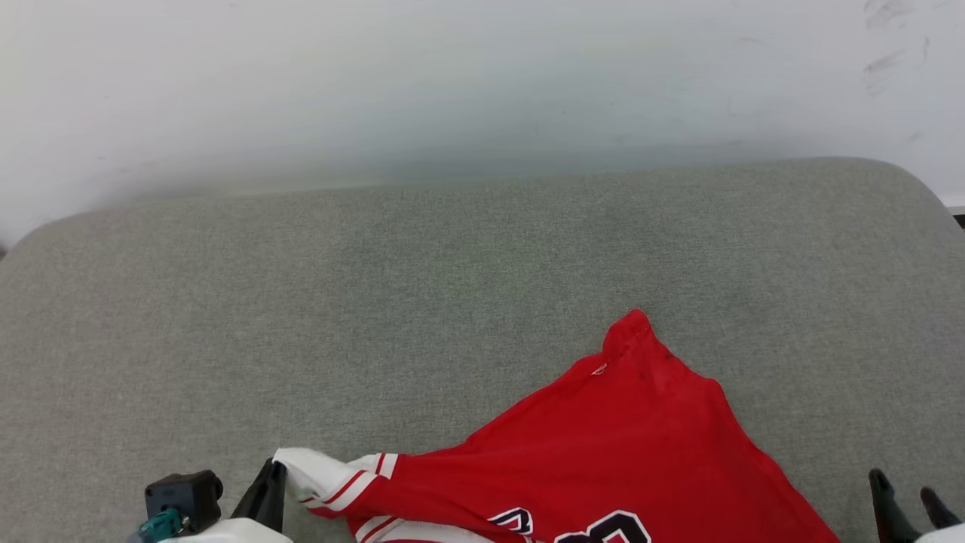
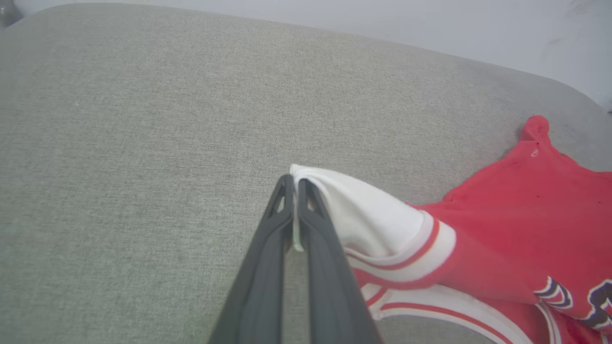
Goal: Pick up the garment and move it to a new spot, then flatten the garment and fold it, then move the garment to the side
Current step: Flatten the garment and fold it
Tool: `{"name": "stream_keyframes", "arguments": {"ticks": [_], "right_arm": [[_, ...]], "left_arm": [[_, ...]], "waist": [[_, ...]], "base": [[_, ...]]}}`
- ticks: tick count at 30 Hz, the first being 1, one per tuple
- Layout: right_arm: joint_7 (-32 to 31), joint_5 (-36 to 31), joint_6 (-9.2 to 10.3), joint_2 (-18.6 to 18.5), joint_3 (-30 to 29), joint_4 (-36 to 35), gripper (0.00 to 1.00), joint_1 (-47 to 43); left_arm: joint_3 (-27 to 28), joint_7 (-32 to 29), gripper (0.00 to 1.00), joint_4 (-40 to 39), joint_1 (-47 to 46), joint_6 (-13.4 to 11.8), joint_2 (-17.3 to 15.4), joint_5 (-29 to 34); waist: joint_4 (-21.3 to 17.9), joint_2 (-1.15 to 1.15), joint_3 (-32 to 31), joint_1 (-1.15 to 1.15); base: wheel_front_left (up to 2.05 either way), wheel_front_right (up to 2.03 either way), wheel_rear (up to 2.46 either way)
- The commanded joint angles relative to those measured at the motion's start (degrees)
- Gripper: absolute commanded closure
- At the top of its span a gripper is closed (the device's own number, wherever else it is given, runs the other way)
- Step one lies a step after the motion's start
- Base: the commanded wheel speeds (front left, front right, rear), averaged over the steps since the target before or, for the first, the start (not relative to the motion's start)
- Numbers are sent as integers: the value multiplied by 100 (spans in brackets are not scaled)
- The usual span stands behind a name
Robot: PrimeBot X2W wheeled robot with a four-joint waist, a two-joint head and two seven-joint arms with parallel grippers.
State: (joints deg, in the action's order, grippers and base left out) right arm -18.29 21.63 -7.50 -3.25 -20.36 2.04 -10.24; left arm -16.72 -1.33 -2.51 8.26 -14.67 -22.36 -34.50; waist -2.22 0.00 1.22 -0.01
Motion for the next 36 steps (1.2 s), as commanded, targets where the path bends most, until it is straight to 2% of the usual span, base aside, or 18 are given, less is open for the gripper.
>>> {"name": "stream_keyframes", "arguments": {"ticks": [1, 5, 10, 14, 20, 24, 27, 34, 36], "right_arm": [[283, -39, 2, 28, 64, 82, 0, 167], [917, -124, 2, -165, 352, 393, 0, 683], [959, -93, 2, -499, 841, 785, 0, 1529], [278, 67, 2, -976, 1476, 951, 0, 2206], [-1539, 488, 2, -1770, 2454, 925, 0, 3216], [-2475, 725, 2, -2100, 2943, 862, 0, 3716], [-2779, 869, 2, -2185, 3263, 963, 0, 4010], [-2956, 1169, 2, -2150, 3783, 1597, 0, 4376], [-3503, 1540, 0, -2147, 4189, 2201, 0, 4267]], "left_arm": [[-12, -6, 100, -26, -104, 3, -15, 23], [-31, 9, 100, -72, -307, 10, -2, 65], [-94, 89, 100, -170, -598, 41, 59, 155], [-171, 185, 100, -246, -862, 58, 156, 230], [-289, 320, 100, -224, -1251, 156, 272, 314], [-379, 408, 100, -222, -1486, 210, 361, 378], [-441, 460, 100, -266, -1617, 233, 414, 445], [-535, 521, 100, -272, -1818, 285, 489, 487], [-565, 567, 100, -192, -1867, 289, 529, 475]], "waist": [[44, 0, 51, 1], [155, 0, 209, 1], [337, 0, 528, 1], [480, 0, 893, 1], [714, 0, 1380, 1], [869, 0, 1653, 1], [946, 0, 1828, 1], [1059, 0, 2107, 1], [1090, 0, 2156, 1]], "base": [[0, 0, 0], [0, 0, 0], [0, 0, 0], [0, 0, 0], [0, 0, 0], [0, 0, 0], [0, 0, 0], [0, 0, 0], [0, 0, 0]]}}
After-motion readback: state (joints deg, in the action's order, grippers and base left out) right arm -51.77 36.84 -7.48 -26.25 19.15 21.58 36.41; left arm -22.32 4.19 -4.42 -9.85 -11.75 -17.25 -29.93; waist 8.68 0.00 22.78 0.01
